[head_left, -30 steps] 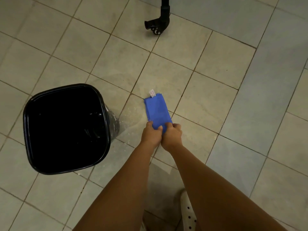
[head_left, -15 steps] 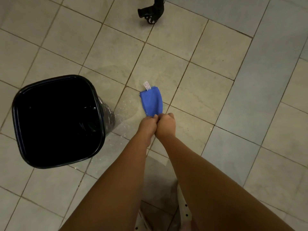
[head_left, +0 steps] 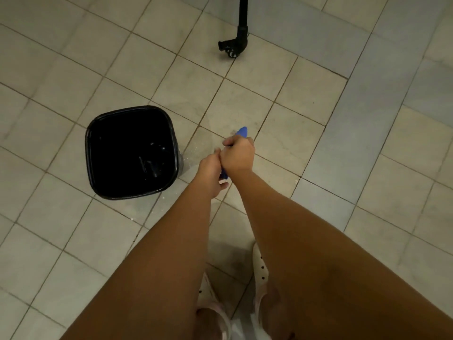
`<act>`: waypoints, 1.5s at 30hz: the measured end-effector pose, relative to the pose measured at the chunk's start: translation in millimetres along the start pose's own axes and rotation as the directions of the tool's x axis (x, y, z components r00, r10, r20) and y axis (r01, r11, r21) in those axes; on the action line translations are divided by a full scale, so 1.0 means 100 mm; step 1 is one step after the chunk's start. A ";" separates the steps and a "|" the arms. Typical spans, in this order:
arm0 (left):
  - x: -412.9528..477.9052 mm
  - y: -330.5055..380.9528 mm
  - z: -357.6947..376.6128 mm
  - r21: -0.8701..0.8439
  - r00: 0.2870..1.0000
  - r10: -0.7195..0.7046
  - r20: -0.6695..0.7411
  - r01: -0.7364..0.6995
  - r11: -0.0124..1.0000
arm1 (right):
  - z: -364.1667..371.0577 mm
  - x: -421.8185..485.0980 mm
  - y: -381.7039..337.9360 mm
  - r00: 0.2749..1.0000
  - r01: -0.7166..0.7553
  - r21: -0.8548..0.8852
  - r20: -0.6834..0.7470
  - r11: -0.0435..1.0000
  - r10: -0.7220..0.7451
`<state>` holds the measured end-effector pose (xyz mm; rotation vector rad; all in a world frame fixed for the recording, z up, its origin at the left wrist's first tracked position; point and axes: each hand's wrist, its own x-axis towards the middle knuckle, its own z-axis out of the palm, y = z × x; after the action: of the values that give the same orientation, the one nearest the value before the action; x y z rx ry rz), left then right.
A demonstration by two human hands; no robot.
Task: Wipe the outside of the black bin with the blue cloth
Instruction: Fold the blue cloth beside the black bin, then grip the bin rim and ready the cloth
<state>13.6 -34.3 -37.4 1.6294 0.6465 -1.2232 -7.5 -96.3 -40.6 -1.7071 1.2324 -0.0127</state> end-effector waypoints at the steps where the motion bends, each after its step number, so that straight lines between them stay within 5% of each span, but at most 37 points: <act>1: -0.15 0.02 -0.04 -0.018 1.000 0.022 0.007 -0.022 1.000 | -0.06 -0.09 -0.10 1.000 0.027 0.013 -0.010 1.000 -0.027; 14: -1.81 0.05 -0.54 -0.490 0.960 0.267 0.090 -0.191 0.851 | -0.71 -1.58 -1.16 0.963 0.270 0.235 -0.076 0.934 -0.259; 28: -2.73 0.03 -0.89 -0.690 0.893 0.449 0.015 -0.316 0.651 | -1.20 -2.46 -1.43 0.896 0.444 0.180 -0.066 0.878 -0.440; 36: -2.96 0.03 -0.72 -0.599 0.889 0.458 -0.021 -0.378 0.706 | -1.42 -2.43 -1.26 0.905 0.420 0.044 0.061 0.907 -0.422; 45: -2.66 0.06 -0.93 -0.446 0.768 0.628 -0.125 -0.609 0.656 | -0.96 -2.33 -1.27 0.853 0.514 0.044 0.082 0.856 -0.516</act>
<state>-37.4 82.1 214.3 1.2435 0.2676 -0.5265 -79.1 4.4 213.3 -1.9520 0.6715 -0.2676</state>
